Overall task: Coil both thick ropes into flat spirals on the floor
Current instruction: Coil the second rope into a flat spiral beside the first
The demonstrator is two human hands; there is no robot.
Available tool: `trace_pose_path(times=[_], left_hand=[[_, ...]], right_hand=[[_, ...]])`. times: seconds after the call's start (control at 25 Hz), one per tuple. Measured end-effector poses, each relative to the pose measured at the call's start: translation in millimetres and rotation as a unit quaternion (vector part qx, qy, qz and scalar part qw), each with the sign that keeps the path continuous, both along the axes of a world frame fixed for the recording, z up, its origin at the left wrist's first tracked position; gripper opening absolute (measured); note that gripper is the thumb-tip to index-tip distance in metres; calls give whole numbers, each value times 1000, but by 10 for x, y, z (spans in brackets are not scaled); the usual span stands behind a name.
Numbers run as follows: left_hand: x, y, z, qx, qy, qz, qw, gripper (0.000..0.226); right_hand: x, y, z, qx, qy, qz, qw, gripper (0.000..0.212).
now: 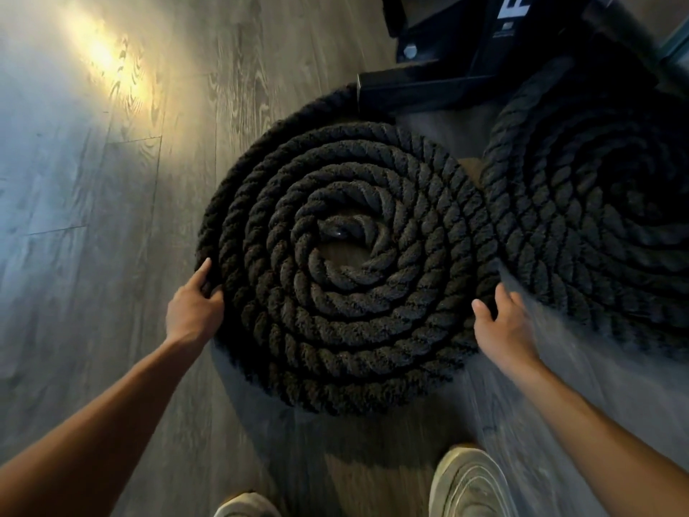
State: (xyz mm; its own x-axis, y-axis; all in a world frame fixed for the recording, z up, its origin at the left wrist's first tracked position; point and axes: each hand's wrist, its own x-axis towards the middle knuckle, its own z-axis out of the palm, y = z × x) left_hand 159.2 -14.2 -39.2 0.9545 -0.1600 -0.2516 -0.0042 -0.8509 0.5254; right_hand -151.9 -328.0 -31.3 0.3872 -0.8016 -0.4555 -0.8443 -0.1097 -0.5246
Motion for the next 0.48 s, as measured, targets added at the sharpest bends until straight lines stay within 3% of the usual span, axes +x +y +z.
trace_pose_path(times=[0.48], left_hand=[[-325,79,-35,-37,23,-8,999,59]], right_hand=[[-98,-177,-47,36,-32,-11,999,75]])
